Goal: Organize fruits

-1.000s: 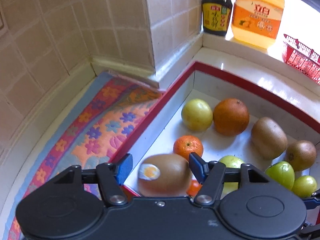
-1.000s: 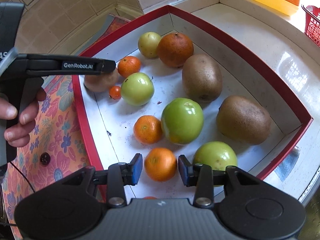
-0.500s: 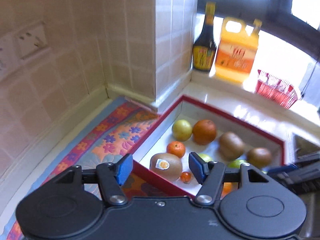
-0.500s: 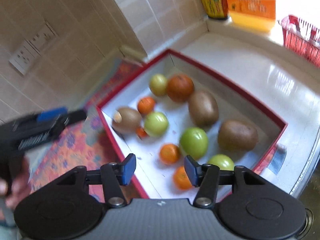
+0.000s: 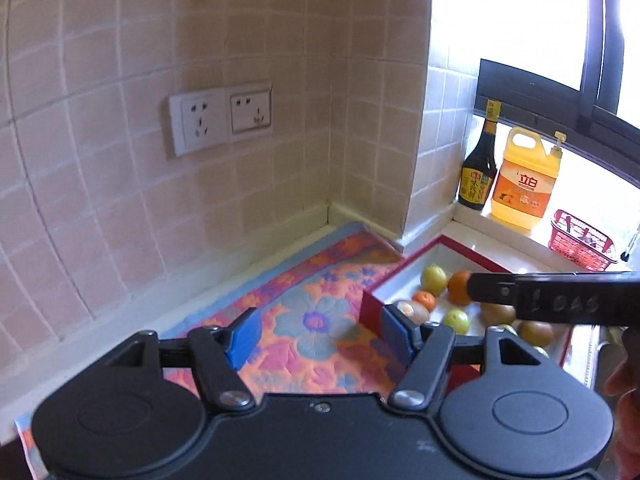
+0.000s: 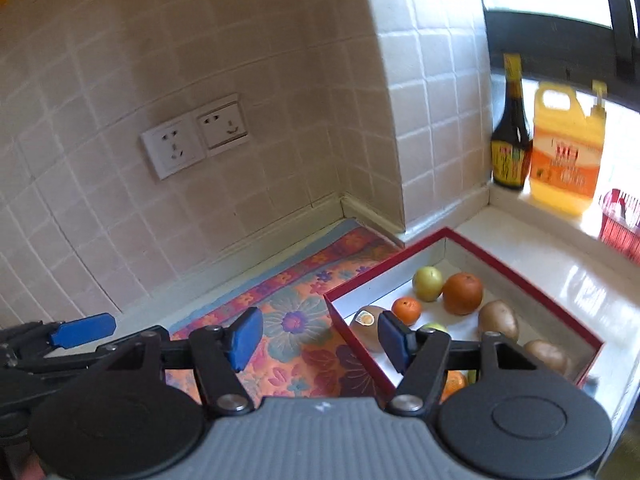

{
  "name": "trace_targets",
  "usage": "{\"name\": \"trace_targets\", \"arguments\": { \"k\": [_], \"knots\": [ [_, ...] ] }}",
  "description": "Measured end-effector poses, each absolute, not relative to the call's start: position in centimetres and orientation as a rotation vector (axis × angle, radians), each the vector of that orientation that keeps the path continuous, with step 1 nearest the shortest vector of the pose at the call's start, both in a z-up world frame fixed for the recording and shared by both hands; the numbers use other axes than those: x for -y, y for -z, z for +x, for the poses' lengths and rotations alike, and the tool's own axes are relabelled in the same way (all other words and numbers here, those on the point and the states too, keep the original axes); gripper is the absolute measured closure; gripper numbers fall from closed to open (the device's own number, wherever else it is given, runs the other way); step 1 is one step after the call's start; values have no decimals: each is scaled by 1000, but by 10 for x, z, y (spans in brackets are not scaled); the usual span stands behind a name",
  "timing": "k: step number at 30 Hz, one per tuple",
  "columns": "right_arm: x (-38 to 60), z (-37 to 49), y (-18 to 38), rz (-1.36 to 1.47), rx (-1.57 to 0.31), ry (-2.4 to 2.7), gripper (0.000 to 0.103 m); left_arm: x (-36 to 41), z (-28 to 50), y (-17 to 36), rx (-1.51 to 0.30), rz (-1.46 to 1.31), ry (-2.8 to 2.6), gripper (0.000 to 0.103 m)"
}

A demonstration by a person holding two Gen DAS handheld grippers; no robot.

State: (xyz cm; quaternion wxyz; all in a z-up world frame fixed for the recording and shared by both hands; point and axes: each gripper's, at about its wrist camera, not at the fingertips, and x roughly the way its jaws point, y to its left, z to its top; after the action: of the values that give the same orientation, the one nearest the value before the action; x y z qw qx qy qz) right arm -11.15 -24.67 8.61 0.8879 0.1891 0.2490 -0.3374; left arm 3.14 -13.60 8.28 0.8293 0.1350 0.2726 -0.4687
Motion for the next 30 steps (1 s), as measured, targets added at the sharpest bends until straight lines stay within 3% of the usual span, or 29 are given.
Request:
{"name": "trace_targets", "arguments": {
  "k": [5, 10, 30],
  "knots": [
    [237, -107, -67, 351, -626, 767, 28, 133, 28, -57, -653, 234, 994, 24],
    [250, -117, -39, 392, -728, 867, 28, 147, 25, -20, -787, 251, 989, 25],
    [255, -146, -29, 414, -737, 988, 29, 181, 9, -6, -842, 304, 980, 22]
  ]
}}
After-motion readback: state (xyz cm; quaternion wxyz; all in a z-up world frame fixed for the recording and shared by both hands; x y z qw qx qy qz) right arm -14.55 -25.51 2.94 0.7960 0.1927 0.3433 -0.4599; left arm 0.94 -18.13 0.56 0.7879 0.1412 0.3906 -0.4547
